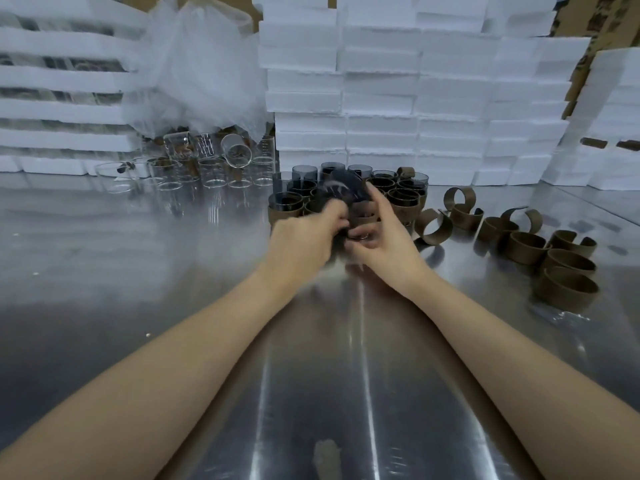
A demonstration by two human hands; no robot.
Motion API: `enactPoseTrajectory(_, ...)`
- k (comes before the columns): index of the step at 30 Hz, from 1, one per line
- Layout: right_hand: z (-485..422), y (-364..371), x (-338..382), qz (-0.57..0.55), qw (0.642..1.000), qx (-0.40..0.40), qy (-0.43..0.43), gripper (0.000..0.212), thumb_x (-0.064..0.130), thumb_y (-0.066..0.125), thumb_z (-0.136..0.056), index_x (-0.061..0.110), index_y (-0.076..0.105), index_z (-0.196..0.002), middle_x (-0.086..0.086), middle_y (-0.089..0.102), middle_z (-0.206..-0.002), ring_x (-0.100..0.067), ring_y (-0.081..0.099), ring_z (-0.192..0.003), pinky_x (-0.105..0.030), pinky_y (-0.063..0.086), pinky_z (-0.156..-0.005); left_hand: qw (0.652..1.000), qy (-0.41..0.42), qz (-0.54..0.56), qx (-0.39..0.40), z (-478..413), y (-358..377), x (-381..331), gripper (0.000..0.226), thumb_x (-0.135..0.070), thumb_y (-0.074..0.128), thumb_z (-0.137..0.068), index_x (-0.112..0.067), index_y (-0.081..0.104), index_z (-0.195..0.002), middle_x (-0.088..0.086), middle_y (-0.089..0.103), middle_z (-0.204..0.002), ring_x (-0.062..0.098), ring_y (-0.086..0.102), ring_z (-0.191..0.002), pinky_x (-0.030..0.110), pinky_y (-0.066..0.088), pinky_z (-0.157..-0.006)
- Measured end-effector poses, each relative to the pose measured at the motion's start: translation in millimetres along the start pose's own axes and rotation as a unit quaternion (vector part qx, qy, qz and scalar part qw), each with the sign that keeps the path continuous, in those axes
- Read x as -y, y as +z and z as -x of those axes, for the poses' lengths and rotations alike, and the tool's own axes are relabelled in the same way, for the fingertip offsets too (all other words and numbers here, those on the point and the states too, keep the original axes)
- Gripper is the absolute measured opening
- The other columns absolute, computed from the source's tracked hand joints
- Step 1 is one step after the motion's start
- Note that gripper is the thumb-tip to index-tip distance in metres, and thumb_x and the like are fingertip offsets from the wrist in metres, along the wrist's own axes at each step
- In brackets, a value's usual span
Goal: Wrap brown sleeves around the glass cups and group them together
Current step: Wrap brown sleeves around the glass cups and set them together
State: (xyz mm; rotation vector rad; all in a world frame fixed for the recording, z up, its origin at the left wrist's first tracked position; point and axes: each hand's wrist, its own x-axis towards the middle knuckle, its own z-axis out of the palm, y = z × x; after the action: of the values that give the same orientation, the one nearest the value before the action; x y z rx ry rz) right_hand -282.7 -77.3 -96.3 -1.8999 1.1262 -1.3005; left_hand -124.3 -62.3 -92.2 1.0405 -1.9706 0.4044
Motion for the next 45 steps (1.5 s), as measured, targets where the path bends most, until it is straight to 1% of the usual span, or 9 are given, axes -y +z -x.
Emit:
enactPoseTrajectory(4, -3, -5, -1, -0.086, 0.996, -0.029, 0.013, 0.088, -0.020, 0.063, -0.078, 0.018, 0.026, -0.148, 0.003, 0.049, -0.117, -0.003, 0.061, -0.090, -0.018, 0.052, -0.083, 0.992, 0.098, -0.043, 0.062, -1, 14, -7, 0.019, -0.027, 0.049, -0.098, -0.012, 0.059, -0.105, 0.006, 0.070, -0.074, 0.033, 0.067, -0.063, 0.042, 0.050, -0.047)
enactPoseTrajectory(7, -4, -6, -3, -0.037, 0.998, -0.041, -0.004, 0.074, -0.011, 0.074, -0.070, 0.017, 0.043, -0.131, -0.001, 0.058, -0.117, -0.018, 0.061, -0.109, -0.030, 0.048, -0.099, 0.997, 0.009, 0.039, 0.065, -1, 15, 2, 0.037, -0.034, 0.058, -0.095, -0.026, 0.046, -0.129, -0.001, 0.071, -0.085, 0.026, 0.068, -0.071, 0.040, 0.052, -0.058)
enactPoseTrajectory(11, -4, -2, -8, 0.027, 0.997, -0.057, -0.054, 0.069, 0.001, 0.081, -0.066, 0.030, 0.046, -0.118, 0.008, 0.061, -0.111, -0.003, 0.060, -0.103, -0.015, 0.046, -0.089, 0.981, -0.113, 0.096, 0.126, 2, 15, 10, 0.079, -0.067, 0.048, -0.084, -0.033, 0.019, -0.149, -0.016, 0.060, -0.080, 0.010, 0.065, -0.078, 0.032, 0.052, -0.070)
enactPoseTrajectory(18, -6, -2, -13, 0.033, 0.995, -0.065, -0.072, 0.070, 0.006, 0.083, -0.065, 0.041, 0.043, -0.111, 0.017, 0.060, -0.104, 0.005, 0.060, -0.096, -0.012, 0.046, -0.084, 0.952, -0.151, 0.224, 0.143, 2, 20, 11, 0.073, -0.057, 0.058, -0.080, -0.045, 0.028, -0.145, -0.017, 0.061, -0.111, 0.006, 0.064, -0.094, 0.037, 0.054, -0.087)
enactPoseTrajectory(28, -8, -1, -16, 0.028, 0.995, -0.066, -0.071, 0.072, 0.016, 0.089, -0.062, 0.046, 0.041, -0.107, 0.017, 0.062, -0.102, 0.006, 0.061, -0.095, -0.011, 0.047, -0.081, 0.907, -0.177, 0.360, 0.128, 2, 21, 19, 0.055, -0.033, 0.052, -0.090, -0.037, 0.041, -0.144, -0.003, 0.068, -0.106, 0.013, 0.064, -0.093, 0.018, 0.051, -0.079)
enactPoseTrajectory(32, -8, -1, -16, 0.032, 0.995, -0.057, -0.076, 0.071, 0.029, 0.087, -0.056, 0.051, 0.041, -0.106, 0.024, 0.062, -0.098, 0.005, 0.061, -0.095, -0.013, 0.049, -0.082, 0.899, -0.191, 0.373, 0.125, 3, 20, 19, 0.048, -0.035, 0.044, -0.094, -0.034, 0.046, -0.142, -0.013, 0.070, -0.097, 0.009, 0.066, -0.086, 0.026, 0.054, -0.081)
enactPoseTrajectory(36, -8, -2, -20, 0.039, 0.991, -0.031, -0.123, 0.069, 0.012, 0.085, -0.065, 0.045, 0.044, -0.110, 0.020, 0.061, -0.101, -0.001, 0.062, -0.096, -0.014, 0.047, -0.084, 0.890, -0.208, 0.373, 0.162, 3, 19, 19, 0.044, -0.031, 0.031, -0.106, -0.026, 0.039, -0.149, 0.011, 0.070, -0.109, 0.024, 0.066, -0.098, 0.037, 0.054, -0.088)
enactPoseTrajectory(41, -8, -1, -22, 0.060, 0.987, 0.003, -0.150, 0.065, 0.014, 0.079, -0.069, 0.040, 0.044, -0.118, 0.000, 0.058, -0.109, -0.009, 0.061, -0.099, -0.018, 0.046, -0.086, 0.858, -0.253, 0.418, 0.159, 0, 10, 12, 0.034, -0.027, 0.030, -0.107, -0.013, 0.061, -0.101, 0.014, 0.065, -0.095, 0.034, 0.066, -0.093, 0.055, 0.052, -0.090)
enactPoseTrajectory(45, -8, -4, -23, 0.076, 0.981, 0.024, -0.176, 0.063, 0.015, 0.080, -0.070, 0.027, 0.051, -0.125, -0.001, 0.056, -0.120, -0.016, 0.058, -0.111, -0.037, 0.049, -0.096, 0.836, -0.286, 0.443, 0.155, -2, 10, 10, 0.031, -0.030, 0.038, -0.104, -0.008, 0.058, -0.104, 0.020, 0.063, -0.099, 0.042, 0.064, -0.098, 0.055, 0.052, -0.092)
